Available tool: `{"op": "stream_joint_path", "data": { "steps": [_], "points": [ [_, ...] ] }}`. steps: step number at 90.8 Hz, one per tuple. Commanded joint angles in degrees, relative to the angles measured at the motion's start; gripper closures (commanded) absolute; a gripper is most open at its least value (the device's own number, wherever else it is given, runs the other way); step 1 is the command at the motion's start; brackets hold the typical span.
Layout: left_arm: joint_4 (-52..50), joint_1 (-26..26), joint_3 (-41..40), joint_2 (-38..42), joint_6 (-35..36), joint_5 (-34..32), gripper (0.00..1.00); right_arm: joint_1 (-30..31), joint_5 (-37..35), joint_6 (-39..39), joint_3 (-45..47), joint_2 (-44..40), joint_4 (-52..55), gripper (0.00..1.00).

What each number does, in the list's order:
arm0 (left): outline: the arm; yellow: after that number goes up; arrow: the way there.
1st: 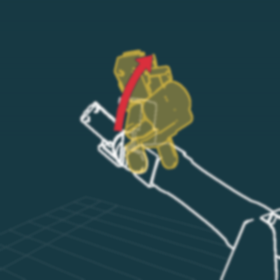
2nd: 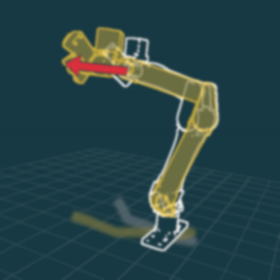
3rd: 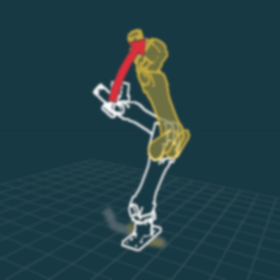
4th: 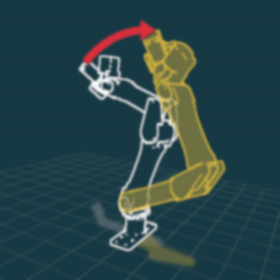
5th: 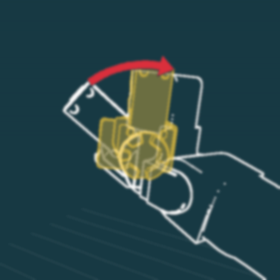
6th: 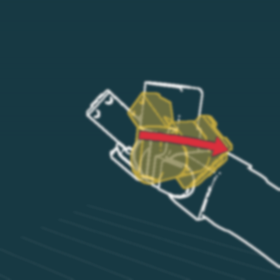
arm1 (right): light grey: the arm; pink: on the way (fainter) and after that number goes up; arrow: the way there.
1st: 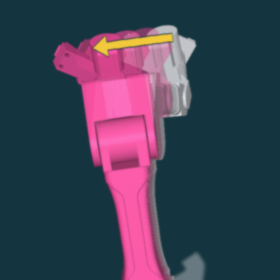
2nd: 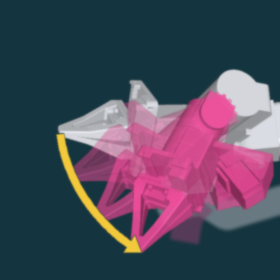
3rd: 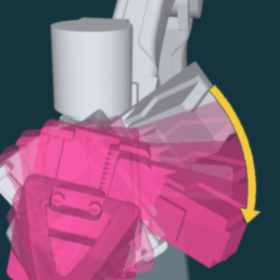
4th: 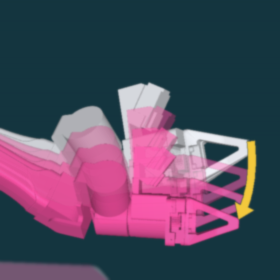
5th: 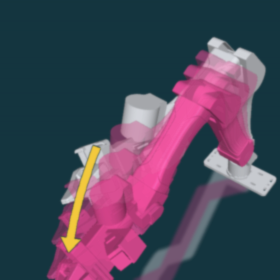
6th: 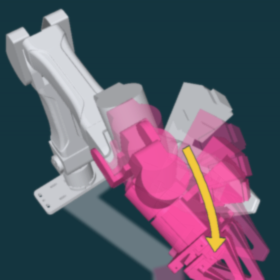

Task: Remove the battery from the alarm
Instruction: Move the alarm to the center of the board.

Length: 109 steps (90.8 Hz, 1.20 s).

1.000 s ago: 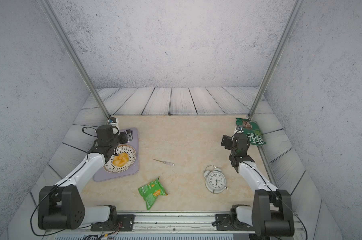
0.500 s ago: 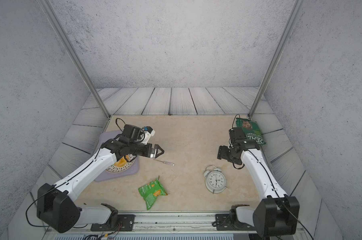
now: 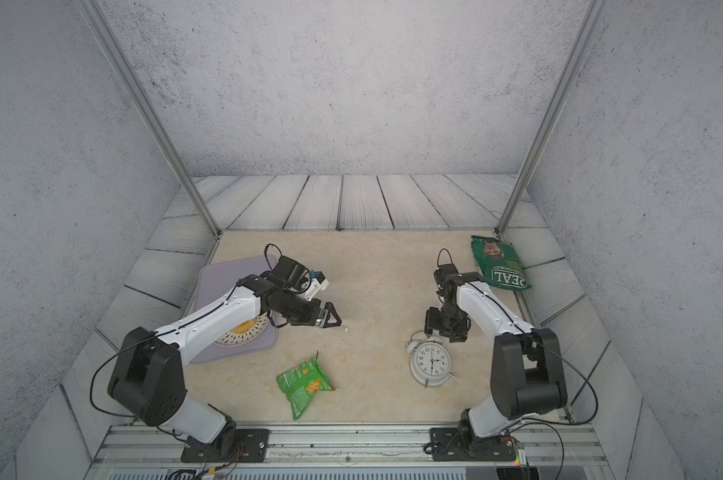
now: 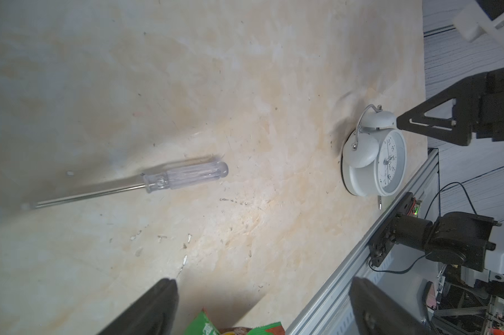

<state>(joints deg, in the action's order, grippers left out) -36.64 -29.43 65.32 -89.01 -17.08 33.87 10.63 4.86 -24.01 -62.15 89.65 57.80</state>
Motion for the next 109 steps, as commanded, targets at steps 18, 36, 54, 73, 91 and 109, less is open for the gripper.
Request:
{"op": "stream_joint_path", "data": {
  "steps": [18,36,54,73,91,109],
  "points": [
    [-0.2,-0.3,1.2,0.2,0.3,-0.2,0.01,1.8,-2.0,-0.5,-0.1,9.3,-4.9,0.34],
    [-0.8,-0.3,2.0,-0.3,1.8,-2.2,0.01,2.7,-0.7,2.9,-4.4,13.1,-10.8,0.4],
    [1.1,0.0,3.2,-2.2,0.2,-2.5,0.01,8.1,1.2,11.3,-18.2,22.2,-12.7,0.42],
    [7.7,0.9,6.0,-9.0,-5.7,0.9,0.08,11.5,5.3,18.0,-34.2,31.1,-11.2,0.4],
    [12.7,3.2,13.2,-20.3,-10.7,7.9,0.38,11.6,7.3,21.1,-38.9,29.0,-9.0,0.27],
    [14.2,4.6,22.6,-31.1,-12.3,9.6,0.41,11.2,6.6,20.0,-27.6,16.8,-14.5,0.24]
  ]
}}
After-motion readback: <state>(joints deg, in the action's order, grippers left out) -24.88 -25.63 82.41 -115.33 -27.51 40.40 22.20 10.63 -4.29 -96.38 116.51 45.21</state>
